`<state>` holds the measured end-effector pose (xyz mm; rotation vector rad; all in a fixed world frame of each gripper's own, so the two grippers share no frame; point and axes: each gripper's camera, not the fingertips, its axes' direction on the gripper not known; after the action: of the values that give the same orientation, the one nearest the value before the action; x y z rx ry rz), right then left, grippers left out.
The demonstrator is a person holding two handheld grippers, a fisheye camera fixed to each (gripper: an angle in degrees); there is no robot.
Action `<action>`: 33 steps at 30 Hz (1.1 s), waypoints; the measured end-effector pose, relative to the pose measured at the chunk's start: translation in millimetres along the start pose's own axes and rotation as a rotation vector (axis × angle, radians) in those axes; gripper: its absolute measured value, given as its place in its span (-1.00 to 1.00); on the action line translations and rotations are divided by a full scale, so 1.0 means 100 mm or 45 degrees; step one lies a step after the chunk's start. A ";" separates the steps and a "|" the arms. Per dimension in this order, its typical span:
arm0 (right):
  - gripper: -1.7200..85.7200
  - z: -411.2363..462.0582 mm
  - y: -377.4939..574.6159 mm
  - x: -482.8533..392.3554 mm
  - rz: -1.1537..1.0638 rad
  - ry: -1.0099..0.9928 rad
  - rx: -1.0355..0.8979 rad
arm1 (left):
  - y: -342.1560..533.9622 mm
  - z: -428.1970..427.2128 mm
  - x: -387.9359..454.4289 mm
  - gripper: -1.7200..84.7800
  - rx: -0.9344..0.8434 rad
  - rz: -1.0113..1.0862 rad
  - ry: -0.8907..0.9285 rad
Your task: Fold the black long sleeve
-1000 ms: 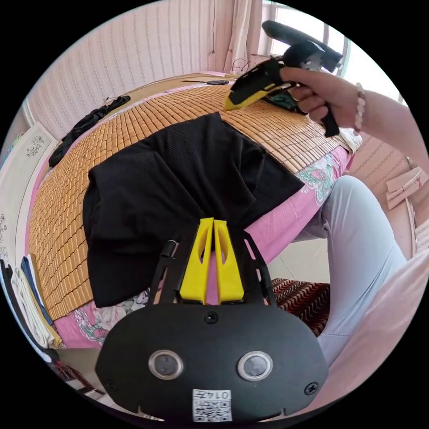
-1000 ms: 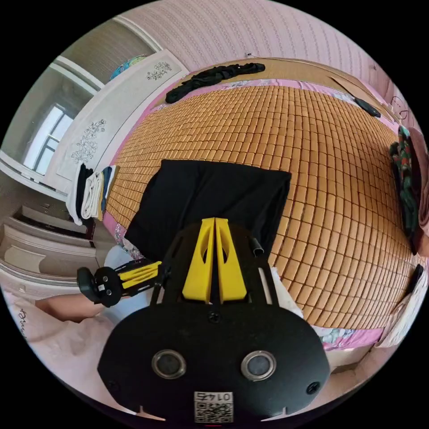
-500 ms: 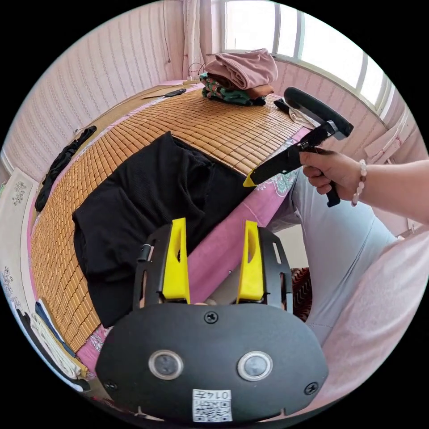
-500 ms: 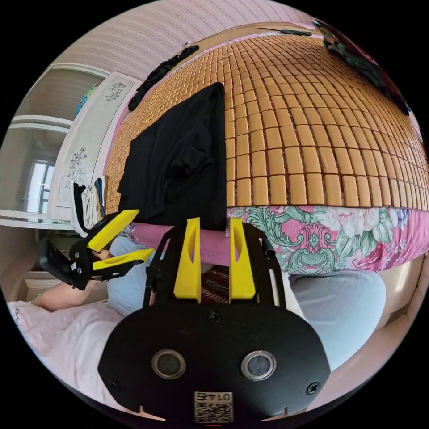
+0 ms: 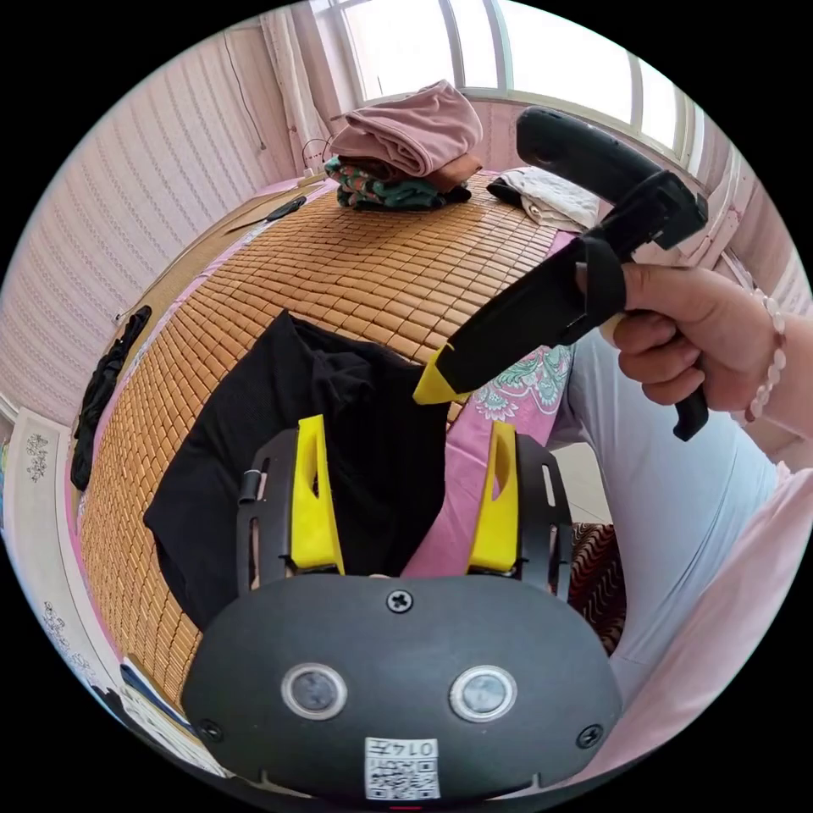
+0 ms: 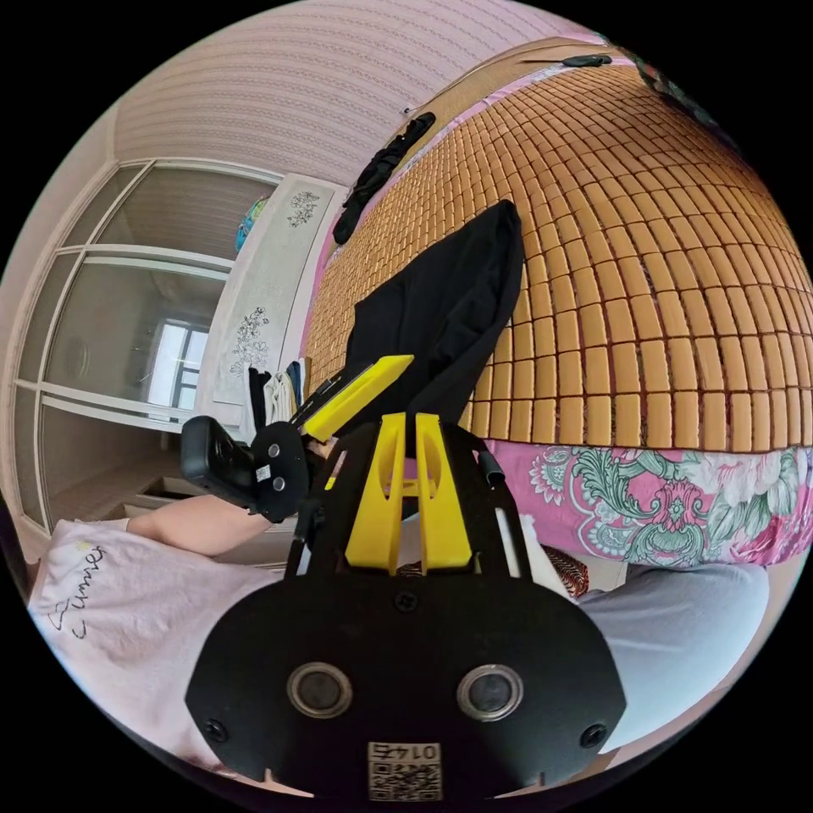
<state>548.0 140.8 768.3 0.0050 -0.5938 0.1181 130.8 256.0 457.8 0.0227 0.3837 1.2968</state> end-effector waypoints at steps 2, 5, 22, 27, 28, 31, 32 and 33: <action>-0.93 0.02 -0.04 0.06 -0.017 -0.017 -0.036 | -0.04 0.08 -0.10 -0.44 -0.012 -0.033 -0.001; -0.91 0.07 -0.09 0.13 -0.071 -0.071 -0.125 | -0.11 0.18 -0.30 -0.69 -0.050 -0.113 0.020; -0.64 0.06 -0.29 1.33 0.292 -0.146 0.267 | 0.25 -0.27 -0.60 -0.97 -0.127 -0.171 0.258; -0.88 -0.25 0.00 1.44 0.390 -0.250 0.462 | 0.51 -0.59 -0.40 -0.97 -0.079 -0.065 0.262; -0.89 -0.34 0.07 1.42 0.377 -0.229 0.446 | 0.53 -0.62 -0.38 -0.97 -0.067 -0.063 0.262; -0.91 -0.67 0.30 1.31 0.294 -0.142 0.420 | 0.57 -0.75 -0.34 -0.97 -0.031 -0.067 0.341; -0.91 -0.75 0.36 1.29 0.287 -0.131 0.426 | 0.58 -0.80 -0.32 -0.97 -0.004 -0.062 0.388; -0.92 -0.93 0.48 1.27 0.277 -0.121 0.449 | 0.57 -0.84 -0.28 -0.97 0.027 -0.051 0.438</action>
<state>698.7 206.1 760.5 0.2900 -0.6610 0.4345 47.3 229.0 399.4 -0.1913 0.6881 1.2576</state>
